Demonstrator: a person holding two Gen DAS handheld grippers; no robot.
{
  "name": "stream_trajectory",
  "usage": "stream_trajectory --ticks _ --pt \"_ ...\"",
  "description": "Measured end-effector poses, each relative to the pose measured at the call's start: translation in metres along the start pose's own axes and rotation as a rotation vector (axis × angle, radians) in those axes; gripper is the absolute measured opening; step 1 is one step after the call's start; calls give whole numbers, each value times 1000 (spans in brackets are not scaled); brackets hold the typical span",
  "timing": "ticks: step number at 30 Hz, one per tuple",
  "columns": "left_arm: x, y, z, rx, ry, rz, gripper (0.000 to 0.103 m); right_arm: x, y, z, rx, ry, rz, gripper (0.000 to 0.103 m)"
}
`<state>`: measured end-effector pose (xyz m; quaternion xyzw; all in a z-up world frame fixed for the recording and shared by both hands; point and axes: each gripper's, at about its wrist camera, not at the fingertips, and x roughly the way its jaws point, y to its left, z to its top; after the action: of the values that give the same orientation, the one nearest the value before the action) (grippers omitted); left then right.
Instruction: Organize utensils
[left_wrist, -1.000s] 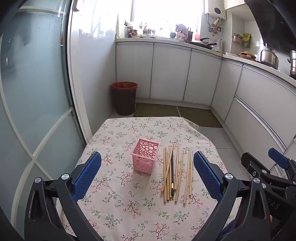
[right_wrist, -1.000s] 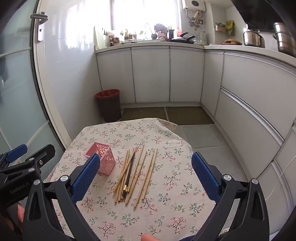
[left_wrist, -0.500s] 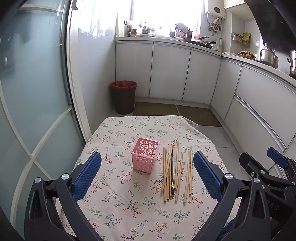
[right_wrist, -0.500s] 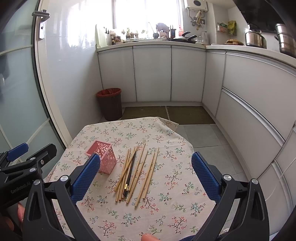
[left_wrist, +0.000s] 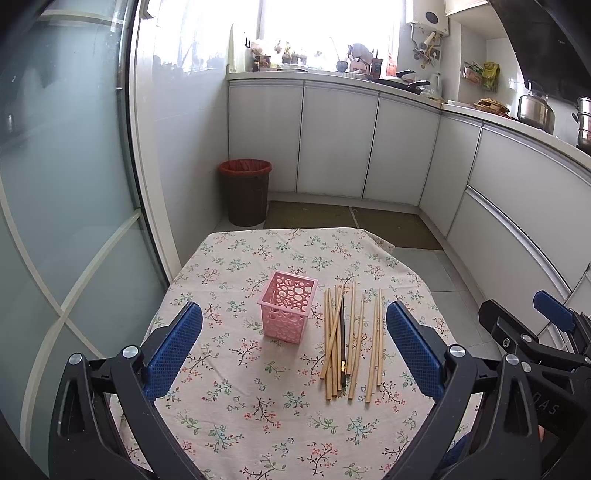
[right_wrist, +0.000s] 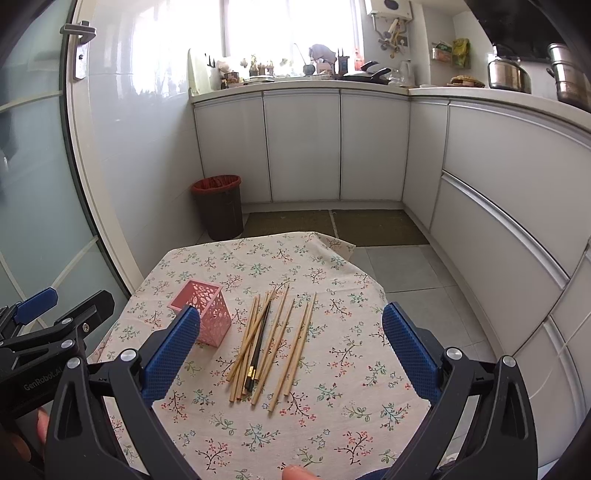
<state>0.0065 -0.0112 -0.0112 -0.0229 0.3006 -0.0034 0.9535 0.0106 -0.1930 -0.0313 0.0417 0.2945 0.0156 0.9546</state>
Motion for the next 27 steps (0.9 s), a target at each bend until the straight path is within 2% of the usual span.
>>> stream_trajectory --ticks 27 --pt "1 1 -2 3 -3 3 96 0 -1 1 3 2 1 96"
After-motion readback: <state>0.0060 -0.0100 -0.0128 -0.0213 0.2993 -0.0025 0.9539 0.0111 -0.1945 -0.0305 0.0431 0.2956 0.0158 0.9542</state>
